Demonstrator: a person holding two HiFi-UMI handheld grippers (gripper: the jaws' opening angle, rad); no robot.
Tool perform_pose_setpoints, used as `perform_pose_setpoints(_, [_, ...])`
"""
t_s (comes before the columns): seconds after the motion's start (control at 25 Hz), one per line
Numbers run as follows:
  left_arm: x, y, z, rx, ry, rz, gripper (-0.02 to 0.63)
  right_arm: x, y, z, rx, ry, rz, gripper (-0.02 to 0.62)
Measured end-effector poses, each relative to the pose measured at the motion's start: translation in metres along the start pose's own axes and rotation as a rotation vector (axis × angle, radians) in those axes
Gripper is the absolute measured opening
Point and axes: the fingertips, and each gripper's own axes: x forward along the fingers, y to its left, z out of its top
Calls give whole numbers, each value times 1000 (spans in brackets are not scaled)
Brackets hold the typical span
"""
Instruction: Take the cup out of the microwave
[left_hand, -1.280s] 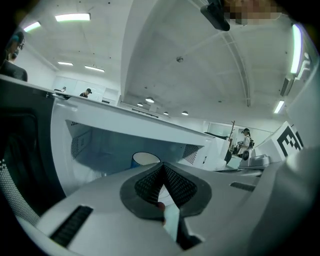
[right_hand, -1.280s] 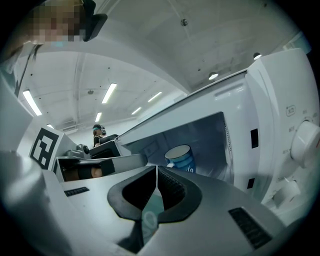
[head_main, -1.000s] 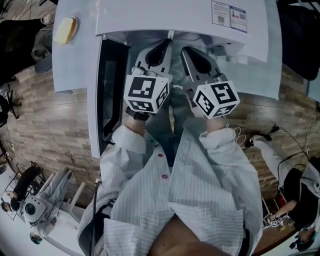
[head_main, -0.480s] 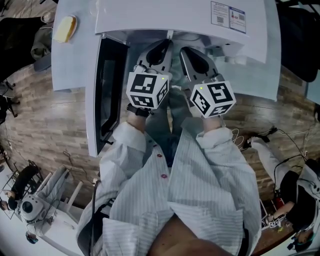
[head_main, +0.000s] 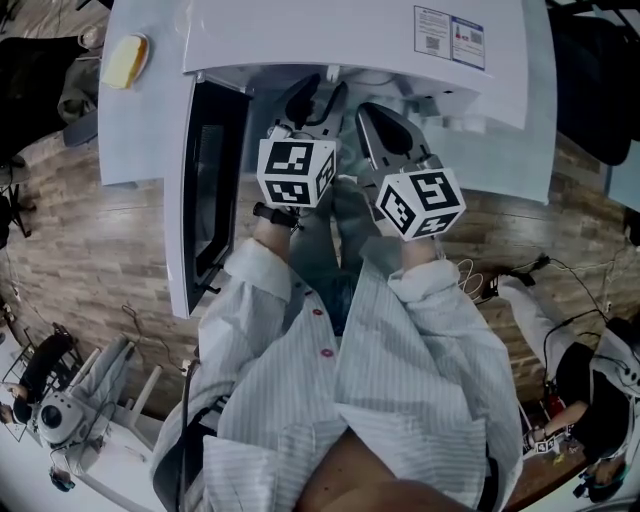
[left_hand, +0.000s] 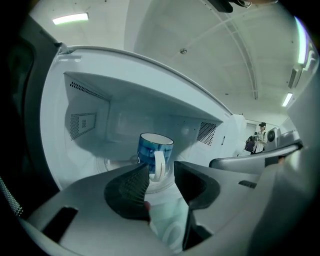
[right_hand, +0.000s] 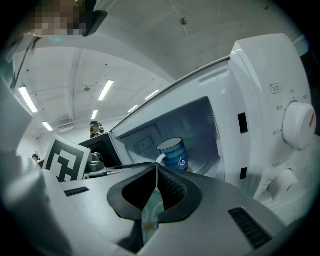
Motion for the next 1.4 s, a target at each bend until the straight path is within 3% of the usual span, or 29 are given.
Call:
perform_pose_setpoints(0.52, [23, 9, -11, -22, 6, 33, 149, 1, -17, -11, 28, 26, -11, 38])
perform_pose_setpoints(0.76, [29, 13, -8, 2, -7, 63, 146, 2, -21, -16, 27, 41, -6, 38])
perform_pose_setpoints(0.92, [31, 11, -7, 24, -3, 72, 93, 2, -23, -16, 34, 45, -10, 38])
perform_pose_setpoints(1.16, [33, 8, -7, 83, 5, 86, 80, 2, -27, -15, 34, 43, -8, 38])
perform_pose_setpoints(1.4, [28, 10, -3, 73, -5, 92, 73, 0, -27, -14, 33, 45, -2, 38])
